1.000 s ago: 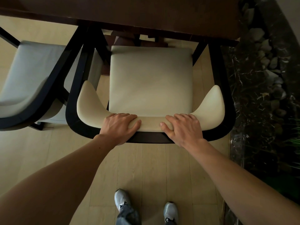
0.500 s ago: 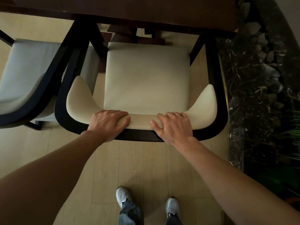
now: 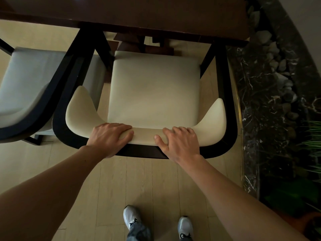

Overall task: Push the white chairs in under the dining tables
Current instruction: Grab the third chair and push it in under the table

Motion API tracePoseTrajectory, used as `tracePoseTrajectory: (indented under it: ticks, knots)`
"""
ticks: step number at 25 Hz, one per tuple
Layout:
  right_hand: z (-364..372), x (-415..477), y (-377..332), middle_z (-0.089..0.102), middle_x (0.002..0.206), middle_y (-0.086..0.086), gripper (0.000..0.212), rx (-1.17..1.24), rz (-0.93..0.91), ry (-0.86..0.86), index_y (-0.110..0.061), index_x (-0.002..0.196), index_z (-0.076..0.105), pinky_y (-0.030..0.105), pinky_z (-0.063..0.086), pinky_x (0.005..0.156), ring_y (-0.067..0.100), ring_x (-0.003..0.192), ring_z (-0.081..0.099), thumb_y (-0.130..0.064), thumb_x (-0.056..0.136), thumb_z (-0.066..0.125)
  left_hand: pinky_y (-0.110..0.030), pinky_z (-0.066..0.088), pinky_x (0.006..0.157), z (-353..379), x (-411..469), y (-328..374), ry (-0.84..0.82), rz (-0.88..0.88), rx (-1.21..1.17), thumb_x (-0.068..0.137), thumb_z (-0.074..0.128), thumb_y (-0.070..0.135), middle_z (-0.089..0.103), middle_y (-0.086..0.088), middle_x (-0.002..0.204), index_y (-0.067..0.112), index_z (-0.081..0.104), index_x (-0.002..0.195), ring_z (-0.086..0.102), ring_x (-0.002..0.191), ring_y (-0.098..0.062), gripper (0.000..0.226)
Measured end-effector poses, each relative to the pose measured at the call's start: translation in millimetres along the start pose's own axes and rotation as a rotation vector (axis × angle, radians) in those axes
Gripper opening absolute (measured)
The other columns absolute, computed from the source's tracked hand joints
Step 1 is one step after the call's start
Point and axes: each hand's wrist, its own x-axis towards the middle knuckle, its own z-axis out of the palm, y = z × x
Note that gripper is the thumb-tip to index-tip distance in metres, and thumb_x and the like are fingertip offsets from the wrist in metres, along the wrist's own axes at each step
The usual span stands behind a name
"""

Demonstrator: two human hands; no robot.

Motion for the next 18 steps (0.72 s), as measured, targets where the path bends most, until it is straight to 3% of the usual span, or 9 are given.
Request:
tracePoseTrajectory:
  ticks: [7,18]
  knots:
    - [1,-5,-19,0.068,0.08,0.006,0.073,0.003,0.015,0.003,-0.02,0.097,0.07,0.042,0.045,0.081,0.029,0.082,0.062,-0.068,0.092,0.014,-0.039,0.046,0.091,-3,-7,-15,-0.013,0.004,0.011,0.091,0.015,0.068,0.066,0.007,0.131,0.033,0.06,0.132,0.06,0.118,-0.02,0.07]
    - [3,-3,-18,0.063,0.072,0.002,0.069,0.01,-0.003,0.012,-0.022,0.087,0.065,0.039,0.044,0.075,0.027,0.075,0.059,-0.069,0.092,0.016,-0.035,0.045,0.078,2,-9,-16,0.04,0.009,0.049,0.093,0.017,0.066,0.068,0.011,0.126,0.037,0.063,0.126,0.063,0.11,-0.02,0.064]
